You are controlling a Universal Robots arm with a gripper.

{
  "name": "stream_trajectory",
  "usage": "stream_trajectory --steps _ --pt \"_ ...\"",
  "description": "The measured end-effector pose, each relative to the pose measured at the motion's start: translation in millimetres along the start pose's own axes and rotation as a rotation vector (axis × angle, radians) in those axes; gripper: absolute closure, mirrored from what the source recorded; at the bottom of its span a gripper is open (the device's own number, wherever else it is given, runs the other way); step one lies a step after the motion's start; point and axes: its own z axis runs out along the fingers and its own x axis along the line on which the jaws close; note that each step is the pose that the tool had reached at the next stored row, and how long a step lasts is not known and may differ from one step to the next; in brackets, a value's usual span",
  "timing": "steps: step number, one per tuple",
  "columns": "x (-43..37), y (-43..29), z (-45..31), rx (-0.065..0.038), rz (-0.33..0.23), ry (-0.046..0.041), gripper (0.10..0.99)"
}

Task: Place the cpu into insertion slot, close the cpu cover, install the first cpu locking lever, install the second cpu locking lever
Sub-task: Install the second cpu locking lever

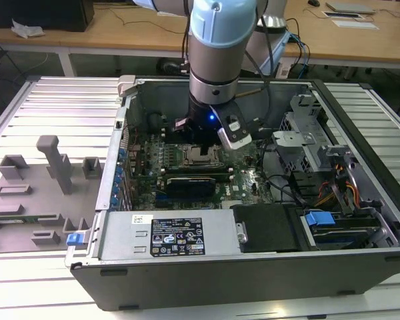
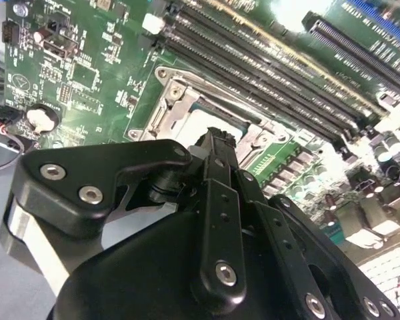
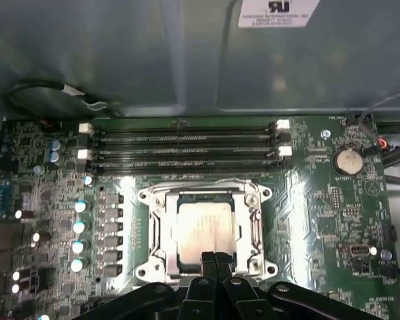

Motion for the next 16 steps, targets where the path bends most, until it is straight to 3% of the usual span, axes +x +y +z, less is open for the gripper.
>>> stream_trajectory --steps 2,4,7,9,11,16 --pt "0.1 7.4 1.4 0.012 0.000 -0.0002 0.980" --pt "0.3 15.9 3.1 0.033 0.000 -0.0006 0.980" --pt "0.4 20.5 3.9 0.055 -0.001 -0.0009 0.980" --pt "0.3 21.5 2.7 0.060 -0.001 -0.0008 0.980" --pt "0.3 23.2 -5.2 0.064 -0.001 -0.0011 0.980" --pt "0.3 23.3 -6.0 0.066 -0.001 -0.0011 0.980"
